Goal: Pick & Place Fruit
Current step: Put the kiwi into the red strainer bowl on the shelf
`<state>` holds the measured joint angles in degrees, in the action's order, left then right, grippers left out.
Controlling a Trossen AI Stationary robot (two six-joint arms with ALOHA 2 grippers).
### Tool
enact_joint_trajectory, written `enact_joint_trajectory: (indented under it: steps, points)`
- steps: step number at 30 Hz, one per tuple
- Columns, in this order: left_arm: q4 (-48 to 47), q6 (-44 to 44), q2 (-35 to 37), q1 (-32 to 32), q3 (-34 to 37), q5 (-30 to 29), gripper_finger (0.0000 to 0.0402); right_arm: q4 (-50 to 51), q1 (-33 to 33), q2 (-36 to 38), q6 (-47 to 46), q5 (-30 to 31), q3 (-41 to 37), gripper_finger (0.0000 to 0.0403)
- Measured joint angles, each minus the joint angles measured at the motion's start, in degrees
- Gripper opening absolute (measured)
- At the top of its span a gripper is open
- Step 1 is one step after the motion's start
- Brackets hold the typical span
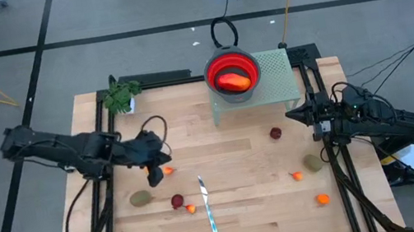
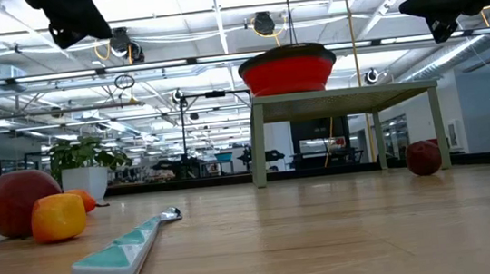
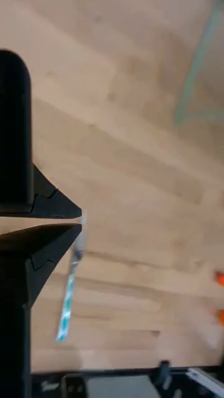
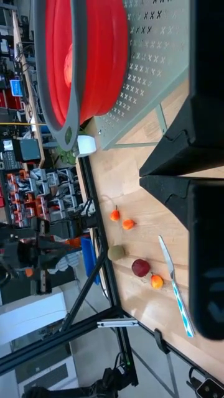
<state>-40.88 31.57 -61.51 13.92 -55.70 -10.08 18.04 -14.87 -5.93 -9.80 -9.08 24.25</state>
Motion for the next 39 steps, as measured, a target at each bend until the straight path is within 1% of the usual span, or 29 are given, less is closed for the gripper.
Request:
enact_joint_trajectory:
  steps: [4,6,11,15,23,26,32,39]
  points:
    - [-3.3,4.3,-3.0,1.9,-1.8,3.0,0.0023,0.0,0.0,0.0,0.0,0.0,0.0,0.0000]
    - [-4.1,5.9,-4.1,3.0,-2.0,3.6,0.0023,0.0,0.0,0.0,0.0,0.0,0.0,0.0000]
    - [-6.6,10.0,-5.8,6.2,-2.0,5.9,0.0023,0.0,0.0,0.0,0.0,-0.1,0.0,0.0000]
    - [-9.5,11.6,-6.8,9.0,-2.0,6.9,0.0023,0.0,0.0,0.0,0.4,-0.2,0.0,0.0000]
    - [-15.7,22.8,-6.8,12.8,-2.0,7.6,0.0024,0.0,0.0,0.0,1.5,0.0,0.0,0.0000]
    - [-17.1,24.9,-6.8,14.2,-2.0,8.0,0.0024,0.0,0.0,0.0,1.9,0.0,0.0,0.0000]
    - [-19.9,27.6,-6.8,16.3,-2.0,11.6,0.0024,0.0,0.0,0.0,1.9,0.0,0.0,0.0000]
    - [-25.5,34.3,-6.8,17.9,-2.0,11.6,0.0024,0.0,0.0,0.0,2.2,0.0,0.0,0.0000]
